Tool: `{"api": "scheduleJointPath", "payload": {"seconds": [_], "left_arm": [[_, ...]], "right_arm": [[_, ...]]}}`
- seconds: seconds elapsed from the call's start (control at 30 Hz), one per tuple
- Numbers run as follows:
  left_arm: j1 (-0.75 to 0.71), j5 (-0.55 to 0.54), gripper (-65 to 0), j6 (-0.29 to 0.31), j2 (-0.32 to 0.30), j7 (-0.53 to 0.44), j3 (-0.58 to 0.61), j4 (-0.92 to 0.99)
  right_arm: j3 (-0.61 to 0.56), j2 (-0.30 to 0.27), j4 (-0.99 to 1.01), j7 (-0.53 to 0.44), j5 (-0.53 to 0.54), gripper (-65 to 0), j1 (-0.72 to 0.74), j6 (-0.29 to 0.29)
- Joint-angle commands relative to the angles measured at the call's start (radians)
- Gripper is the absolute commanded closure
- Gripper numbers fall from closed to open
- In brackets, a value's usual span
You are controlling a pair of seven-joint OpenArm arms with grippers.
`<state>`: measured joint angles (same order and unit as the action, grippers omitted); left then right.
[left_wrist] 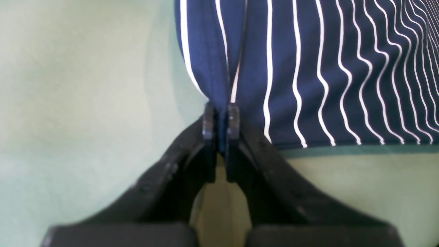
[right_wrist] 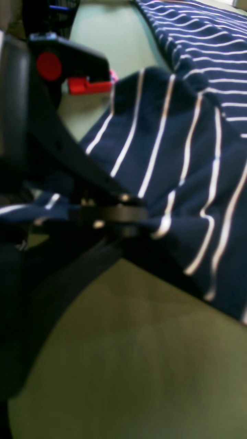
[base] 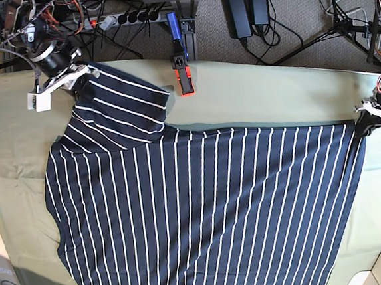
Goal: Fold the T-shirt properly
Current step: 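Lift both shoulder corners and pull the shirt taut between grippers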
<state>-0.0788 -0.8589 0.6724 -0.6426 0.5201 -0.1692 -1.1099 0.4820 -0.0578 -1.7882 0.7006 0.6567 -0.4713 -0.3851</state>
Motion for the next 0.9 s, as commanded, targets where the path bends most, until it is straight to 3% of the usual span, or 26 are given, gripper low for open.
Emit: {"api": "scheduleJointPath", "payload": {"seconds": [0.0, 0.23, 0.5, 0.87], "left_arm": [[-0.005, -0.023, 0.0, 0.026, -0.028, -0.003, -0.007, -0.027], [-0.121, -0.043, 0.0, 0.026, -0.027, 0.001, -0.025, -0.192], [-0.254, -0.045, 0.0, 0.026, -0.025, 0.001, -0.138, -0.295], [-0.419, -0.133, 0.0, 0.026, -0.018, 0.029, -0.269, -0.403]], "right_arm": [[0.009, -0.014, -0.024, -0.008, 0.024, 0.0, -0.018, -0.005], [0.050, -0.025, -0.055, 0.016, 0.088, 0.0, -0.096, -0.016], [0.132, -0.026, -0.181, 0.045, 0.137, 0.0, -0.197, -0.039], [0.218, -0.026, -0.288, 0.056, 0.177, 0.0, -0.325, -0.039]]}}
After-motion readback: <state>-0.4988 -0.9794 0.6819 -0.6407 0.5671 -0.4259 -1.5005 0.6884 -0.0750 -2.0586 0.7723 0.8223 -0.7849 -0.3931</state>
